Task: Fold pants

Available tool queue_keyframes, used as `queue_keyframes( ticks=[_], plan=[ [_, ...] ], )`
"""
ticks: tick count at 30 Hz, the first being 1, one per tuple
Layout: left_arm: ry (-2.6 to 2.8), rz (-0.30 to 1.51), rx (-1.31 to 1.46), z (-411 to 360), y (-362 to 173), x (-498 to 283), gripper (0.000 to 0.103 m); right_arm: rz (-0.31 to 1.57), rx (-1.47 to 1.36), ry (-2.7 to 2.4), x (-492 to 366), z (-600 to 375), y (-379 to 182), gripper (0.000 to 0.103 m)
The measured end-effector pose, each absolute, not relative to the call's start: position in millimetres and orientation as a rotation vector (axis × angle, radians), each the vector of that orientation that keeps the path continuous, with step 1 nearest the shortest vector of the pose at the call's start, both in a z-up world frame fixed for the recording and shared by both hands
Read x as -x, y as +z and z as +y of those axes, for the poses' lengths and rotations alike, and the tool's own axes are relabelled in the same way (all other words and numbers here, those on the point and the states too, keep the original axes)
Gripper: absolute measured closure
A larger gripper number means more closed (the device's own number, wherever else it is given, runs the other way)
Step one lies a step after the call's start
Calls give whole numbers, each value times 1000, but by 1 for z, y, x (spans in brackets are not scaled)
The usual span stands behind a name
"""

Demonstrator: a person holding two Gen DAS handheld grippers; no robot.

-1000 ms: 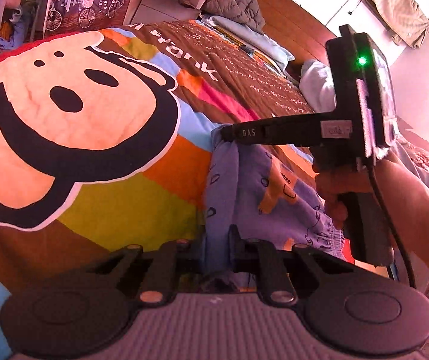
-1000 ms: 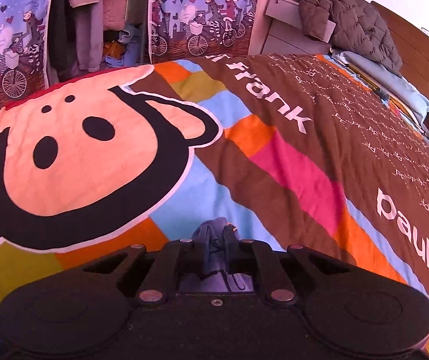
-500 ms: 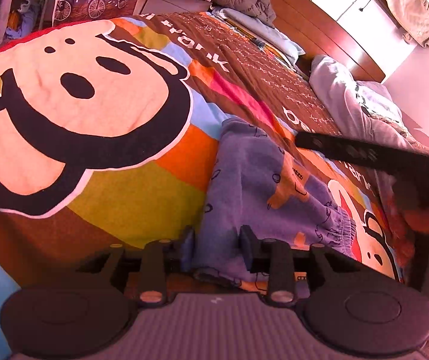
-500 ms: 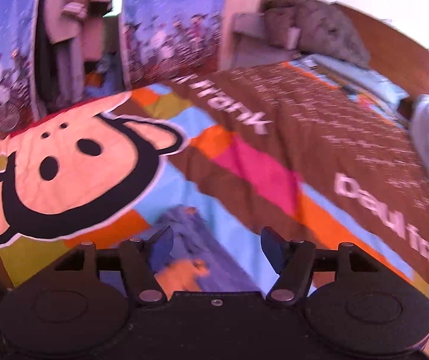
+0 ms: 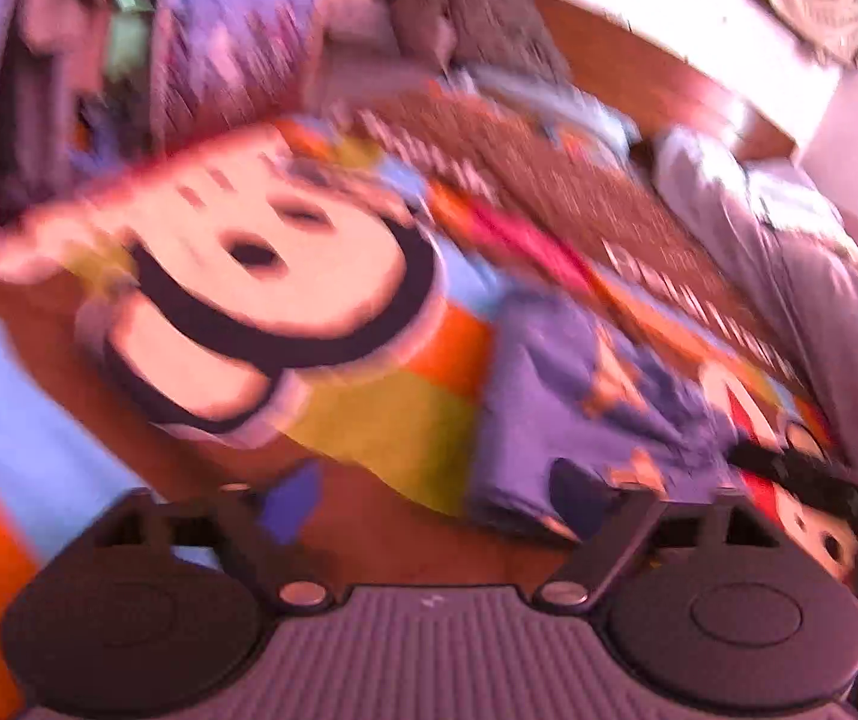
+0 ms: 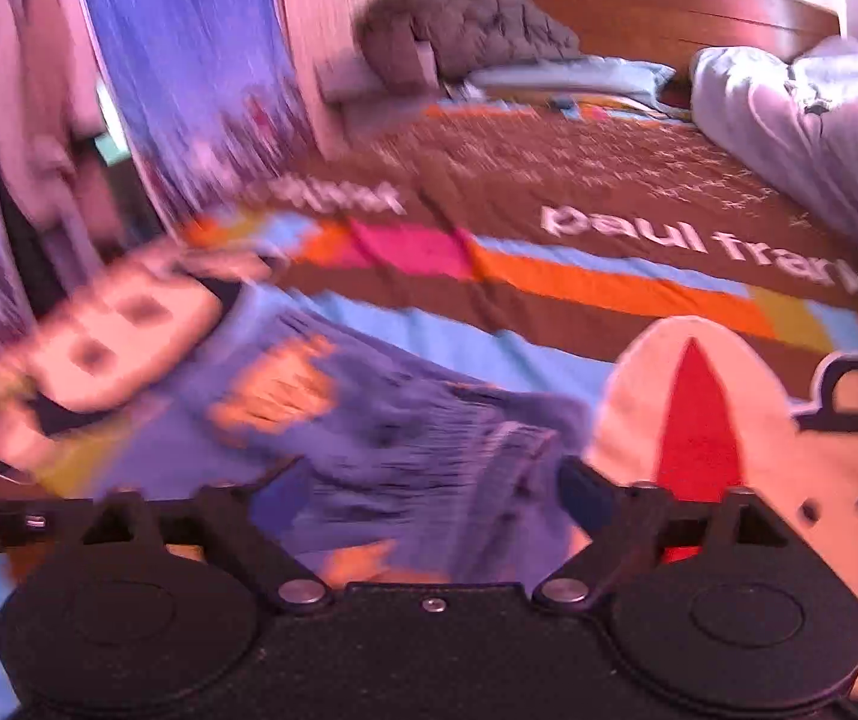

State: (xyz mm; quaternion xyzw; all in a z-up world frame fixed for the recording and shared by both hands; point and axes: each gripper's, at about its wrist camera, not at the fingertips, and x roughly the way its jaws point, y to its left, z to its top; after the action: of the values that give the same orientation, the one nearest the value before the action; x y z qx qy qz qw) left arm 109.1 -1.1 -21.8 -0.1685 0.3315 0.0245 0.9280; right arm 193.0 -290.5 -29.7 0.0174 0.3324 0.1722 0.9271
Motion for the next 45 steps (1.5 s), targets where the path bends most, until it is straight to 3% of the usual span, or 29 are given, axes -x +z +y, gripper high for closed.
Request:
queue_keyframes(
  ticks=[3, 4, 8, 14, 23, 27, 32, 39, 43, 45],
  plan=[
    [90, 638, 242, -12, -8, -108, 10, 640, 22, 379, -171, -287, -30, 5],
    [91, 655, 224, -17, -5, -113, 5, 656, 59, 374, -168, -283, -36, 3],
    [78, 830, 231, -39, -16, -138, 2, 873, 85, 336, -177, -278, -67, 1],
    [104, 729, 164, -54, -2, -139, 1, 755, -140, 358, -161, -325, -46, 1],
    [234, 741, 67, -89, -8, -245, 1, 587, -267, 263, -230, -334, -41, 1],
    [275, 776, -4, -98, -35, -265, 1, 725, -177, 283, -262, -322, -63, 8],
    [209, 801, -21, -98, -51, -281, 0, 750, -250, 223, -273, -357, -82, 5],
    [126, 819, 107, -67, -26, -248, 1, 736, -333, 268, -254, -358, -62, 1],
    [64, 899, -6, -68, -44, -228, 1, 768, -495, 375, -238, -366, -55, 1],
    [50, 857, -5, -66, -53, -215, 0, 853, -468, 351, -231, -365, -65, 1]
  ],
)
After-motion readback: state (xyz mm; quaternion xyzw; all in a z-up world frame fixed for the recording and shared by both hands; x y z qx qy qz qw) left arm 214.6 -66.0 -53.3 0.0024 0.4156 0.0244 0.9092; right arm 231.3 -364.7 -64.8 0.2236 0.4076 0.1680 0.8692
